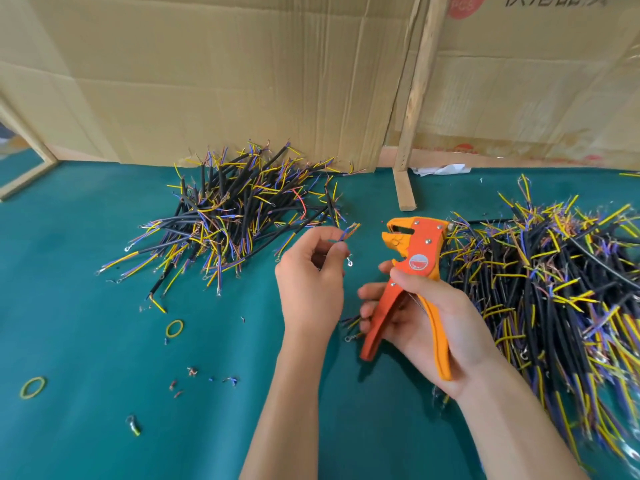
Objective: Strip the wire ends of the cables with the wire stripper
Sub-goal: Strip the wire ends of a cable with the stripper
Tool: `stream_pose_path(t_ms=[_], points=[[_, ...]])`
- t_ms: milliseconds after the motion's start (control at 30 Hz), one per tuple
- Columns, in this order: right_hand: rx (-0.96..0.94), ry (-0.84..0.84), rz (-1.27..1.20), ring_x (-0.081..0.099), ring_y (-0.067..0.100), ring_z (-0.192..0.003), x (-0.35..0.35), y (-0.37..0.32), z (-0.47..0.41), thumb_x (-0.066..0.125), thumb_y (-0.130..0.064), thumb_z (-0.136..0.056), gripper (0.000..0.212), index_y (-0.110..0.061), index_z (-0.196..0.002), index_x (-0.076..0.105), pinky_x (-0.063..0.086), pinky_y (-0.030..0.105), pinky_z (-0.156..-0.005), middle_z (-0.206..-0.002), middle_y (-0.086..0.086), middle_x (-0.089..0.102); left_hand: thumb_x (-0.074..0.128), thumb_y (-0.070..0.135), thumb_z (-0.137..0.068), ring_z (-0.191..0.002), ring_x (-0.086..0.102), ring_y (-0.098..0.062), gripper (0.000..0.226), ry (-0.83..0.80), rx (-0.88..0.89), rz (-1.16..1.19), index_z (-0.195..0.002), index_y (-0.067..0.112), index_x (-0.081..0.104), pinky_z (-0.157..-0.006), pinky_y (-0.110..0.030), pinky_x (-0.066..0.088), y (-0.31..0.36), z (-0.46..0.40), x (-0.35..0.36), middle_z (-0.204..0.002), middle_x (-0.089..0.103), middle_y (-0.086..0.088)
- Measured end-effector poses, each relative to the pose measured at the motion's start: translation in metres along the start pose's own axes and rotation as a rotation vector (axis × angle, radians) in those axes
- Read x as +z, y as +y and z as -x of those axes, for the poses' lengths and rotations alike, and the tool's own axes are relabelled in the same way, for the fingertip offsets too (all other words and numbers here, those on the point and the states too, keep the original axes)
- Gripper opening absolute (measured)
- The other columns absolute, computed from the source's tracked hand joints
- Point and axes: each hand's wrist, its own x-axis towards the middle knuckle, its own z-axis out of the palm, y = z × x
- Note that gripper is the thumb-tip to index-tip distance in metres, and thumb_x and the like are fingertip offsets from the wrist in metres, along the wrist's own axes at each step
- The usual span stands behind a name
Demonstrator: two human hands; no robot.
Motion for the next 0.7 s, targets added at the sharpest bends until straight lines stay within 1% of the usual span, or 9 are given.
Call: stream_pose_path(t_ms=[100, 200, 267, 333, 367, 433, 500, 600, 700], points=[[0.027, -0.031, 0.000, 0.067, 0.040, -0.071, -0.0049, -0.0028, 0.0012, 0.068, -0.014, -0.076, 0.049, -0.008, -0.123, 0.058, 0.059, 0.046, -0.064, -0.098, 0.033, 0.070, 0.061, 0.004, -0.093, -0.058, 0.053, -0.011, 0.024, -0.014, -0.012, 0.032, -0.088, 0.028, 0.065, -0.067, -0.032, 0.049, -0.0011, -0.0012, -0.0006, -0.069, 0.067, 0.007], [0.062, -0.075, -0.002, 0.069, 0.044, -0.081, -0.0061, -0.0033, 0.0022, 0.068, -0.007, -0.077, 0.057, -0.006, -0.132, 0.058, 0.060, 0.052, -0.072, -0.108, 0.034, 0.069, 0.059, 0.005, -0.093, -0.059, 0.050, -0.009, 0.026, -0.034, -0.016, 0.051, -0.086, 0.030, 0.063, -0.067, -0.033, 0.047, -0.0008, -0.0010, -0.0022, -0.070, 0.067, 0.007], [0.078, -0.092, 0.016, 0.069, 0.047, -0.089, -0.0072, -0.0032, 0.0027, 0.068, -0.010, -0.085, 0.049, -0.009, -0.133, 0.063, 0.059, 0.057, -0.079, -0.112, 0.031, 0.068, 0.060, 0.007, -0.093, -0.060, 0.050, -0.009, 0.024, -0.025, -0.022, 0.069, -0.085, 0.029, 0.064, -0.068, -0.035, 0.047, -0.0018, -0.0017, -0.0031, -0.071, 0.067, 0.009], [0.097, -0.097, 0.049, 0.069, 0.048, -0.092, -0.0082, -0.0027, 0.0024, 0.064, -0.019, -0.092, 0.040, -0.013, -0.131, 0.067, 0.057, 0.061, -0.083, -0.105, 0.026, 0.068, 0.062, 0.008, -0.093, -0.060, 0.050, -0.009, 0.024, -0.003, -0.032, 0.083, -0.083, 0.030, 0.065, -0.068, -0.035, 0.047, -0.0026, -0.0022, -0.0032, -0.070, 0.067, 0.012], [0.107, -0.101, 0.058, 0.068, 0.047, -0.089, -0.0084, -0.0024, 0.0018, 0.067, -0.021, -0.091, 0.040, -0.013, -0.131, 0.068, 0.057, 0.061, -0.084, -0.099, 0.025, 0.067, 0.063, 0.008, -0.092, -0.059, 0.050, -0.008, 0.025, 0.006, -0.038, 0.090, -0.081, 0.030, 0.066, -0.067, -0.035, 0.046, -0.0030, -0.0026, -0.0030, -0.069, 0.066, 0.013], [0.123, -0.113, 0.072, 0.067, 0.042, -0.081, -0.0072, -0.0022, 0.0004, 0.072, -0.026, -0.086, 0.047, -0.013, -0.131, 0.067, 0.057, 0.060, -0.081, -0.089, 0.022, 0.064, 0.065, 0.007, -0.092, -0.059, 0.051, -0.006, 0.028, 0.014, -0.049, 0.099, -0.078, 0.031, 0.067, -0.065, -0.031, 0.046, -0.0037, -0.0034, -0.0028, -0.069, 0.066, 0.013], [0.125, -0.112, 0.104, 0.066, 0.039, -0.075, -0.0068, -0.0024, -0.0003, 0.073, -0.028, -0.083, 0.050, -0.013, -0.131, 0.066, 0.057, 0.055, -0.076, -0.086, 0.022, 0.063, 0.065, 0.007, -0.092, -0.059, 0.053, -0.005, 0.027, 0.005, -0.048, 0.097, -0.079, 0.031, 0.068, -0.065, -0.026, 0.045, -0.0044, -0.0032, -0.0025, -0.069, 0.067, 0.013], [0.110, -0.129, 0.137, 0.063, 0.037, -0.072, -0.0085, -0.0022, 0.0012, 0.072, -0.018, -0.084, 0.049, -0.011, -0.132, 0.065, 0.057, 0.050, -0.070, -0.086, 0.022, 0.062, 0.066, 0.008, -0.092, -0.059, 0.052, -0.001, 0.020, -0.014, -0.059, 0.088, -0.083, 0.026, 0.070, -0.063, -0.017, 0.043, -0.0044, -0.0028, -0.0019, -0.069, 0.067, 0.014], [0.098, -0.138, 0.151, 0.060, 0.035, -0.070, -0.0096, -0.0023, 0.0029, 0.073, -0.011, -0.082, 0.048, -0.006, -0.128, 0.066, 0.056, 0.048, -0.066, -0.084, 0.021, 0.059, 0.067, 0.009, -0.092, -0.059, 0.053, 0.000, 0.016, -0.030, -0.064, 0.071, -0.085, 0.022, 0.072, -0.062, -0.015, 0.042, -0.0043, -0.0027, -0.0017, -0.068, 0.067, 0.015]])
